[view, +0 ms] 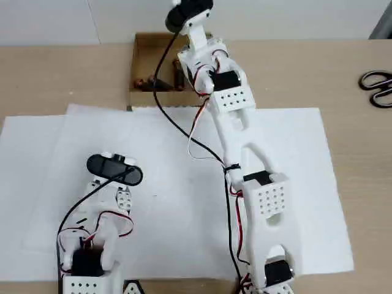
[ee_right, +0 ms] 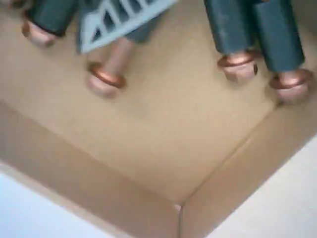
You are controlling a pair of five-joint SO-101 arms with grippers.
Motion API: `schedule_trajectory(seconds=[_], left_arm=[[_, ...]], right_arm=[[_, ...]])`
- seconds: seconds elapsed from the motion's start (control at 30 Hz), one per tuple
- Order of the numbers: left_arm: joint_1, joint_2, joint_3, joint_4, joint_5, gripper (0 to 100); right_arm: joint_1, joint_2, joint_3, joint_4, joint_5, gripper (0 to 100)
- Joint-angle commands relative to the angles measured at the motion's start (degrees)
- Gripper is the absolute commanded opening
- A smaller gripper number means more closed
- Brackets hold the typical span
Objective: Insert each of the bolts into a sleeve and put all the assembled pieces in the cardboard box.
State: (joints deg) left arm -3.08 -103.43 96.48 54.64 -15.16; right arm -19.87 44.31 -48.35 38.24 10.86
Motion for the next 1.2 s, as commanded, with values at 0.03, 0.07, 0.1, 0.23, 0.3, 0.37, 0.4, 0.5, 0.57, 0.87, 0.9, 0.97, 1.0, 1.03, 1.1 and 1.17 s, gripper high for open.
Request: schedule_trajectory(seconds=[0.03, 0.07, 0.1, 0.23, 0.3, 0.37, 0.4, 0.5, 0.57, 0.87, 0.9, 0.97, 1.0, 1.03, 1.1, 1.17], left_arm=[[0.4, -0.8, -0.2, 0.0, -0.3, 1], [0.4, -0.8, -0.2, 0.0, -0.3, 1], [0.4, -0.8, -0.2, 0.0, -0.3, 1], [0.4, -0.8, -0.2, 0.0, -0.3, 1], [0.4, -0.8, -0.2, 0.0, -0.3, 1], [0.4, -0.8, -0.2, 0.0, -0.3, 1], [0.4, -0.8, -0.2, 0.0, -0.3, 1], [0.4, -0.8, -0.2, 0.0, -0.3, 1], [0.4, -0.8, -0.2, 0.0, -0.3, 1], [0.4, -0.8, -0.2, 0.0, -0.3, 1], [0.4, -0.8, -0.2, 0.0, -0.3, 1], [0.4, -0.8, -0.2, 0.0, -0.3, 1], [0.4, -0.8, -0.2, 0.0, -0.3, 1], [0.4, -0.8, -0.2, 0.0, -0.3, 1], [0.4, -0.8, -0.2, 0.0, -0.3, 1], [0.4, -0.8, -0.2, 0.0, -0.3, 1]], right_arm=[[-1.0, -6.8, -4.8, 5.4, 0.7, 9.6], [-1.1, -7.9, -4.9, 7.1, 0.6, 8.0], [-1.1, -8.3, -4.9, 8.5, 0.6, 6.1], [-1.1, -9.9, -5.2, 13.0, 0.6, 0.2], [-1.1, -11.7, -5.2, 15.8, 0.6, 0.3], [-1.0, -13.7, -5.2, 18.9, 0.1, 0.2], [-0.8, -14.6, -5.2, 20.4, -1.0, 0.2], [0.3, -17.8, -5.2, 27.1, -5.3, 0.2], [0.7, -20.4, -5.2, 33.5, -8.5, 0.2], [1.6, -32.4, -5.2, 54.3, -13.3, 0.5], [1.7, -34.2, -4.9, 55.8, -13.4, 0.5], [2.8, -37.7, -4.8, 57.2, -13.5, 0.5], [3.4, -39.3, -4.8, 57.3, -13.5, 0.5], [3.8, -41.0, -4.8, 57.5, -13.5, 0.5], [4.8, -44.5, -4.5, 57.7, -13.4, 0.5], [6.3, -48.2, -1.7, 57.7, -13.4, 0.5]])
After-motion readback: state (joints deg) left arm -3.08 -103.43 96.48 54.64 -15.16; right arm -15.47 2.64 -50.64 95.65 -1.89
